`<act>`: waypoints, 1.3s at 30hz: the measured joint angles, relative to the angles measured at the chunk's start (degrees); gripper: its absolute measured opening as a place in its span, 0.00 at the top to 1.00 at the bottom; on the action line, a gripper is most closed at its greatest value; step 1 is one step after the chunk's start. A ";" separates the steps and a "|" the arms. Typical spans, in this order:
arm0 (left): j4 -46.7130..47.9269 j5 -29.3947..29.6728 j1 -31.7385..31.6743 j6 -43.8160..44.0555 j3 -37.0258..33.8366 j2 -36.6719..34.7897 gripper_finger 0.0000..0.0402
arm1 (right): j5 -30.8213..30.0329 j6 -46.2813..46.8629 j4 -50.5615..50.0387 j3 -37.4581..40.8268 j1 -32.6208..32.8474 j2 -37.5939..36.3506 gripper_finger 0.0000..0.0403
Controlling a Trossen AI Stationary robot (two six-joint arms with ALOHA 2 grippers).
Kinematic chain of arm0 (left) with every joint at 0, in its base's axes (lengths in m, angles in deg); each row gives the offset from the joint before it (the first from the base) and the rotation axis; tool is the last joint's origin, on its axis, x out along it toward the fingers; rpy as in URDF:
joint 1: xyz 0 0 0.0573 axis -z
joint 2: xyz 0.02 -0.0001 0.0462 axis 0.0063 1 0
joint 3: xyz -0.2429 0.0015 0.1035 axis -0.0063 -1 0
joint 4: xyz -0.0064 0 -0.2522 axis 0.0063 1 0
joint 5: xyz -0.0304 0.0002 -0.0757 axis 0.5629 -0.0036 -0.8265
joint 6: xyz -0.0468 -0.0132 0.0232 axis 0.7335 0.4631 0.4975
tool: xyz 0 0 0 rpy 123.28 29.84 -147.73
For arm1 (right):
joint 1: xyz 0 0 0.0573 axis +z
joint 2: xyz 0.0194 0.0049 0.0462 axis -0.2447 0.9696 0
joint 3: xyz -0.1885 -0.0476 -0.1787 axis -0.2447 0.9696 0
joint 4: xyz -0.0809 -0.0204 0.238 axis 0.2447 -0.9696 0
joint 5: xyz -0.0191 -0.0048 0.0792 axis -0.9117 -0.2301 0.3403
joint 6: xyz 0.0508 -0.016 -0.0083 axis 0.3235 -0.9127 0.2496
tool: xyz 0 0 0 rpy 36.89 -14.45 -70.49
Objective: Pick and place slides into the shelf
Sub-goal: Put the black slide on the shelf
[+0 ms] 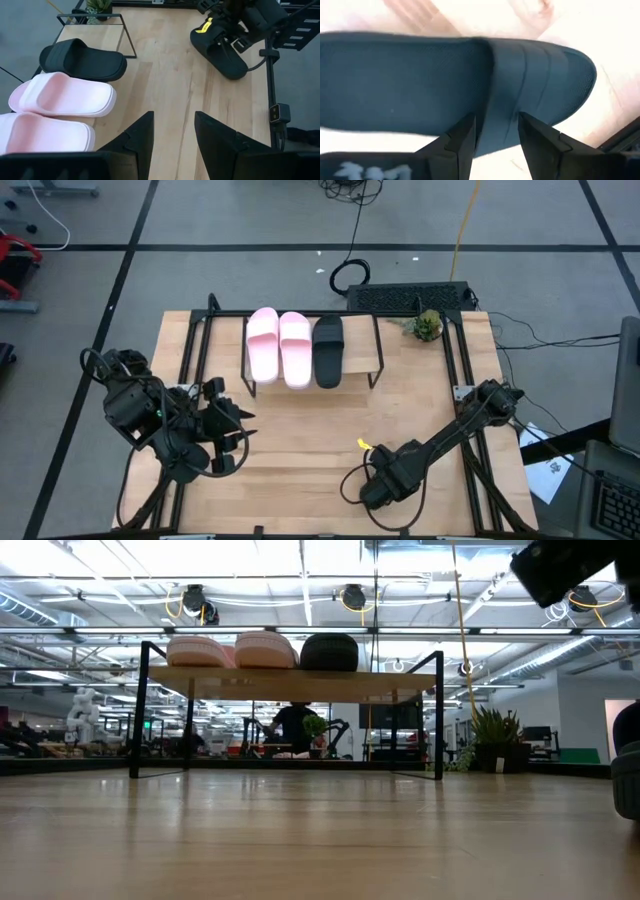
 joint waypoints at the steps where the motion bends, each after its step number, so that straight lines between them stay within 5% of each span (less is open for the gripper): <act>1: 0.00 0.00 0.00 -0.23 0.00 0.00 0.64 | 0.00 0.16 0.13 0.29 -0.21 0.00 0.65; 23: 0.00 0.79 0.00 -5.42 0.00 0.00 0.64 | -1.08 6.14 -2.39 4.34 -1.47 -0.04 0.66; 39: 0.00 1.49 0.00 -6.40 0.00 0.00 0.64 | -4.48 6.65 -9.01 4.38 -1.74 0.04 0.81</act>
